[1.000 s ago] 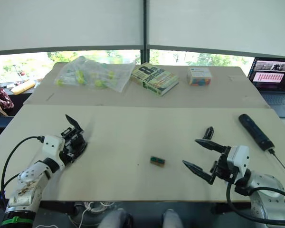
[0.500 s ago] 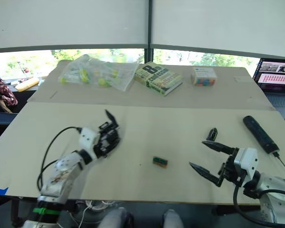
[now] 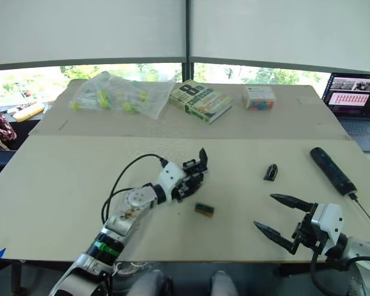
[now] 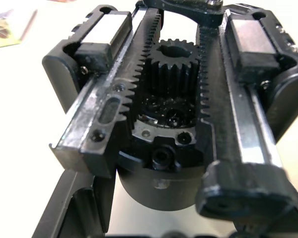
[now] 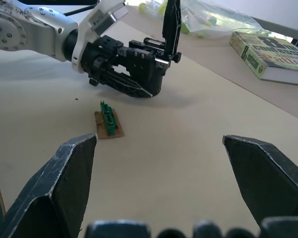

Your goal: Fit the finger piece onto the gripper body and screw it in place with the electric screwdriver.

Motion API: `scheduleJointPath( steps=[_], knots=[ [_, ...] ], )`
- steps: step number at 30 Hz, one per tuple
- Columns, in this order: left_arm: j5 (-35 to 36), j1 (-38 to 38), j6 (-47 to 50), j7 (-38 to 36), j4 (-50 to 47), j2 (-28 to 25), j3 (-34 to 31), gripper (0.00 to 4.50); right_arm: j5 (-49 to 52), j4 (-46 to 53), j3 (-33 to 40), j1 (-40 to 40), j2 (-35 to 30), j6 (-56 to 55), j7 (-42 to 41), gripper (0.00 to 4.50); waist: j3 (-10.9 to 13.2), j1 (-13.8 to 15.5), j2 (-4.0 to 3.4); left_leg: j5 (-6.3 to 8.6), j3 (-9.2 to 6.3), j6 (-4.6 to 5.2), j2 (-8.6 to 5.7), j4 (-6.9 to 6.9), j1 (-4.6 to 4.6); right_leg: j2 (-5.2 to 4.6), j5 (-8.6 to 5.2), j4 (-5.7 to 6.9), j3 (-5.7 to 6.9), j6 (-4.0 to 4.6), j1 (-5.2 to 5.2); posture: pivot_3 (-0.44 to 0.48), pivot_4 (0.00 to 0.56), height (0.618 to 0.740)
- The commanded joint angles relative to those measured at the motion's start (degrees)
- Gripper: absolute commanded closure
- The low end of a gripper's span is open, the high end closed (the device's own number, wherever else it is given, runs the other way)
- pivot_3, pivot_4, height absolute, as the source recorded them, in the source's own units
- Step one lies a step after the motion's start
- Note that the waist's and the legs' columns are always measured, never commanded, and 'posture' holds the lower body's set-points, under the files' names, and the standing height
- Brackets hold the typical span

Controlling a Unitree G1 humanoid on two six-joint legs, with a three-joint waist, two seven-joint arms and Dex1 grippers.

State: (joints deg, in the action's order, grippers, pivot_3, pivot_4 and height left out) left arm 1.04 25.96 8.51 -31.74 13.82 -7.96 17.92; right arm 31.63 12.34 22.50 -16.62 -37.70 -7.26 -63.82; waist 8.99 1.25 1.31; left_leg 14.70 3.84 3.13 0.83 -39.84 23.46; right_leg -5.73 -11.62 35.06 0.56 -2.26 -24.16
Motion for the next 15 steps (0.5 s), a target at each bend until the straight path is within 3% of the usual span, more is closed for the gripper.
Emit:
scheduleJointPath(
  steps=[1,9,10,13,15],
  knots=[
    [0.7,2.1,-1.8,-0.4,-0.8,1.0,-1.1,2.14,0.3,2.5,1.2,-0.3,0.2,-1.2,0.6,0.0,0.0,0.0,0.0,0.0,0.0,0.0,0.02,0.0,-0.01,0.01,0.0,0.01,0.0,0.0,0.0,0.0,0.15,0.74],
    [2.2,-1.0,2.4,-2.3,-3.9,0.3,-1.7,2.14,0.1,2.7,1.0,-0.3,0.3,-1.3,1.5,0.0,0.0,-0.1,0.0,0.0,-0.02,0.0,0.02,0.0,-0.01,0.0,0.0,0.0,0.0,0.0,0.01,0.0,0.15,0.74],
    [3.2,-1.3,3.7,-3.1,-4.5,0.3,-2.0,1.11,0.0,2.7,0.9,-0.2,0.4,-1.3,1.7,0.0,0.0,-0.1,0.0,0.0,-0.02,0.0,0.02,0.0,-0.01,0.0,0.0,0.01,0.01,0.0,0.01,0.0,0.15,0.74],
    [3.3,-1.4,4.9,-4.2,-5.7,-1.1,-2.3,0.01,-0.1,2.8,0.6,-0.1,0.8,-1.4,2.2,0.0,0.0,-0.1,0.0,0.0,-0.02,0.0,0.03,0.0,-0.03,0.0,0.0,0.03,0.01,0.0,0.02,0.0,0.15,0.74],
    [4.2,-1.4,6.6,-6.1,-6.4,-3.0,-2.8,0.01,-0.2,3.0,0.3,-0.1,1.2,-1.5,2.5,0.0,0.0,-0.1,-0.01,0.0,-0.02,0.0,0.03,-0.01,-0.06,0.0,0.0,0.04,0.0,0.0,0.04,0.0,0.15,0.74]
  ],
)
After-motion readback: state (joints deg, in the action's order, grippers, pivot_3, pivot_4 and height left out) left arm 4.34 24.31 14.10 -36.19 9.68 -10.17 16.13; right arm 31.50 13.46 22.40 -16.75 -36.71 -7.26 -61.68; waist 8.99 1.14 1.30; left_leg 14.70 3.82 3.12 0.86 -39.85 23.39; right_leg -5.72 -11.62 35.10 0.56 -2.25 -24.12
